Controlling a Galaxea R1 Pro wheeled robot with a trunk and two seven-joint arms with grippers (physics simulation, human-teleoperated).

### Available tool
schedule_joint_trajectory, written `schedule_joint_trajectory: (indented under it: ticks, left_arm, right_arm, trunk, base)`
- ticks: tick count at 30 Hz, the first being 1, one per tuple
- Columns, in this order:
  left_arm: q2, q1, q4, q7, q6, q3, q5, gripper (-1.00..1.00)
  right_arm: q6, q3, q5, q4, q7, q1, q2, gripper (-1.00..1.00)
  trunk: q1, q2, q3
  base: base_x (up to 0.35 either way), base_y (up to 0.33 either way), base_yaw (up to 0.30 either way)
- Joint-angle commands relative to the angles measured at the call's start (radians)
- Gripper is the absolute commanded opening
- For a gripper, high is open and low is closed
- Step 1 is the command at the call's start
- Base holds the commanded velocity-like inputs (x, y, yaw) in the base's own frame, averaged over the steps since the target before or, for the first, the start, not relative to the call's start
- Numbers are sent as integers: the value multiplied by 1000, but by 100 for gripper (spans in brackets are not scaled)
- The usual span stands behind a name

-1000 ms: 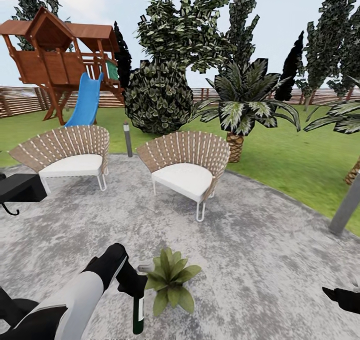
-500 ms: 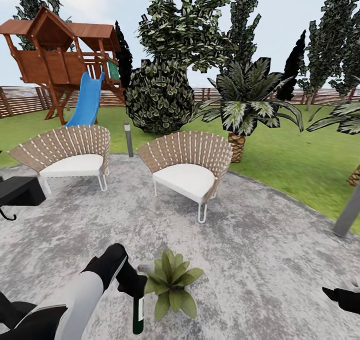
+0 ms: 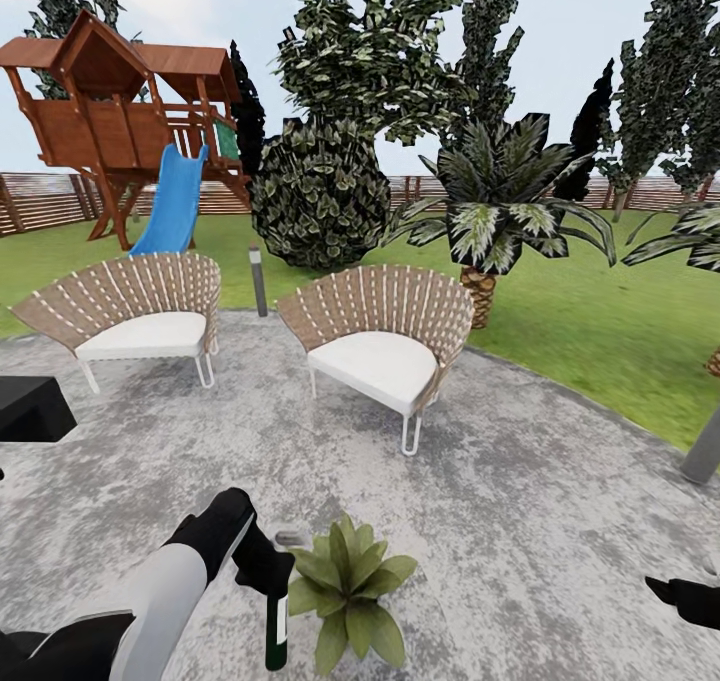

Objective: Pick up the pesticide atomizer in the garden and spray insectifuge to fully cover both potted plants in the garden.

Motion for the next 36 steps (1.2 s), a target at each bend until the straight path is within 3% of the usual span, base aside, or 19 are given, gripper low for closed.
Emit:
schedule_joint_trajectory:
  ticks: [1, 8, 16, 36]
  left_arm:
    - [-1, 0, 3, -7, 5, 7, -10, -100]
    - [-2, 0, 60, -7, 5, 5, -10, -100]
    - [-2, 0, 62, -7, 5, 5, -11, -100]
    - [-2, 0, 107, -7, 5, -1, -13, -100]
  right_arm:
    - [2, -2, 8, -1, 8, -1, 0, 100]
    - [2, -1, 13, -1, 8, -1, 0, 100]
    - [2, -1, 13, -1, 7, -1, 0, 100]
    - [2, -1, 13, -1, 6, -1, 0, 100]
  trunk:
    - [0, -1, -1]
    - [0, -1, -7]
    - [0, -1, -18]
    - [0, -1, -19]
  base:
    - [8, 3, 0]
    - [1, 1, 35]
    - [0, 0, 89]
    - [72, 0, 3]
